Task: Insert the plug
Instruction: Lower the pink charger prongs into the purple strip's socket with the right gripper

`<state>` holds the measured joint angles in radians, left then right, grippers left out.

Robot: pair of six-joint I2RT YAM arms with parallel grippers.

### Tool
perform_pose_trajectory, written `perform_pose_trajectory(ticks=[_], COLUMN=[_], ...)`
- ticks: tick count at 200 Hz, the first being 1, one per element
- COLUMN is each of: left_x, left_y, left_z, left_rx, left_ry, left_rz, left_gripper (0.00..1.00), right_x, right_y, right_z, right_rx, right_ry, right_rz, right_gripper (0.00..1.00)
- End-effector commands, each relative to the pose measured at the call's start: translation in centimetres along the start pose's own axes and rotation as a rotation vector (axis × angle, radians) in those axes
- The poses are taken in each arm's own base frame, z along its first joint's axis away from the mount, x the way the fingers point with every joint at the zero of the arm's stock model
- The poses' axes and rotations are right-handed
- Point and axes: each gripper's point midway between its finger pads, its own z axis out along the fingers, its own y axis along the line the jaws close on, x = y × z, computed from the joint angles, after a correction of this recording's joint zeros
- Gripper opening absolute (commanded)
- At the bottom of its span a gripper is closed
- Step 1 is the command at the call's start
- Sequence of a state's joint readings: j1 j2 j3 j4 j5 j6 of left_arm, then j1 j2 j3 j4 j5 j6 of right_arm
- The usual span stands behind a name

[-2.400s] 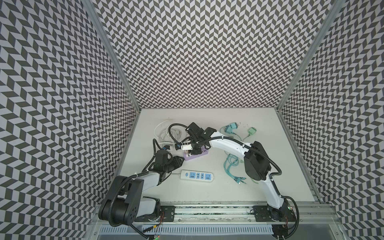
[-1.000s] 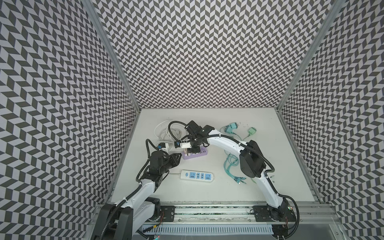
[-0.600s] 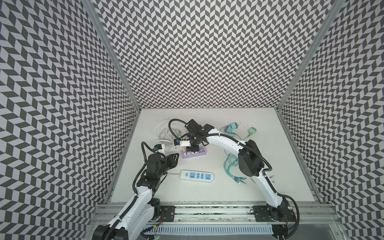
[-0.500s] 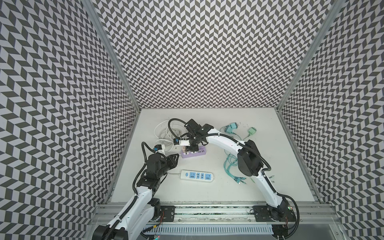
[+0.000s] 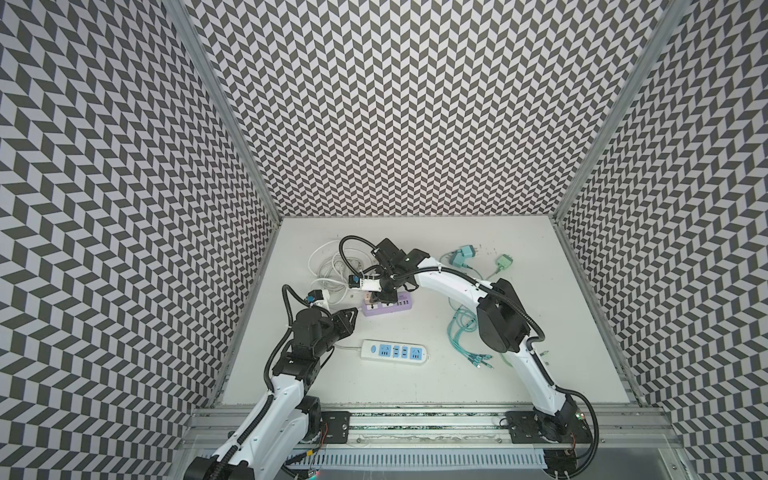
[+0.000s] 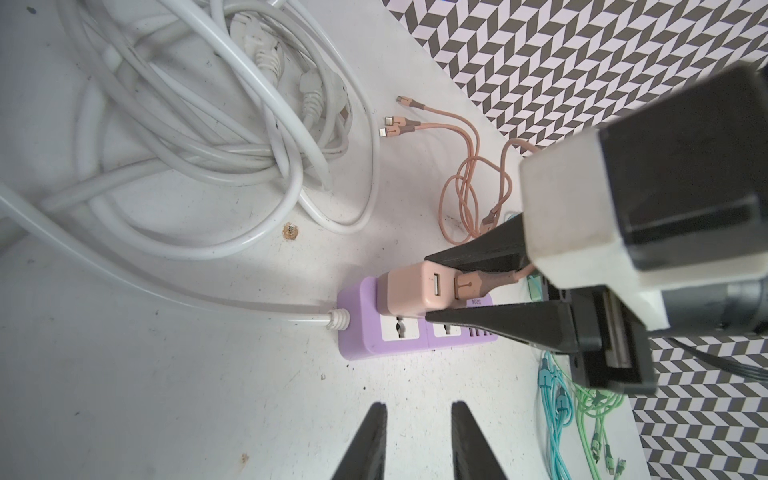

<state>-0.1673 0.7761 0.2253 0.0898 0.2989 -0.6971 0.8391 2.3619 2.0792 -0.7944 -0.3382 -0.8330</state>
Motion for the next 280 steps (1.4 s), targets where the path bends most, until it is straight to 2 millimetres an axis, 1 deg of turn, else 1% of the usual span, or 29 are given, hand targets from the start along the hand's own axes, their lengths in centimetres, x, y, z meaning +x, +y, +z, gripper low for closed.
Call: perform_pose_trajectory(ticks=[1,39,77,115,147,162,186,222,238,242,247,280], left_x=[0.4,1.4,1.7,1.3,0.9,0.7,0.4,0.3,0.2,0.2,0.1,-0.3], left_y=[1.2,1.6,1.6,1.4,1.0,0.9,0.6,0.3,0.2,0.2,0.1,-0.4], left_z=[0.3,1.4,1.9,1.5,1.2,1.0,0.9,0.6,0.5,0.5,0.4,0.1], left_rx=[-0.034,-0.029,-0.025,-0.027,-0.022,-0.021,-0.018,-0.012,-0.009,-0.009,-0.008,0.004], left_ry=[0.001,0.056,0.081,0.066,0.052,0.045,0.041,0.038,0.034,0.032,0.031,0.02], left_rz=[0.006,0.017,0.016,0.019,0.02,0.021,0.025,0.028,0.026,0.027,0.027,0.027], left_gripper=[0.31,0.32,0.32,0.32,0.33,0.33,0.33,0.33,0.34,0.34,0.34,0.37], right_x=[4.5,4.0,3.6,1.6,0.3,-0.1,-0.3,-1.0,-0.9,-0.8,-0.8,0.2], right_y=[5.0,5.8,5.1,4.2,3.9,3.9,3.9,3.8,3.9,4.0,4.1,4.5], right_z=[1.8,1.3,1.0,-0.6,-2.0,-2.4,-2.8,-3.8,-4.4,-4.5,-4.6,-5.2], right_rx=[-0.172,-0.184,-0.137,-0.089,-0.075,-0.073,-0.064,-0.045,-0.038,-0.039,-0.039,-0.034], right_ry=[0.153,0.151,0.13,0.062,0.02,0.006,-0.003,-0.032,-0.038,-0.037,-0.036,-0.026], right_rz=[0.094,0.109,0.105,0.077,0.066,0.068,0.077,0.09,0.096,0.097,0.098,0.121], right_gripper=[0.11,0.13,0.21,0.28,0.34,0.4,0.47,0.51,0.59,0.66,0.69,0.75])
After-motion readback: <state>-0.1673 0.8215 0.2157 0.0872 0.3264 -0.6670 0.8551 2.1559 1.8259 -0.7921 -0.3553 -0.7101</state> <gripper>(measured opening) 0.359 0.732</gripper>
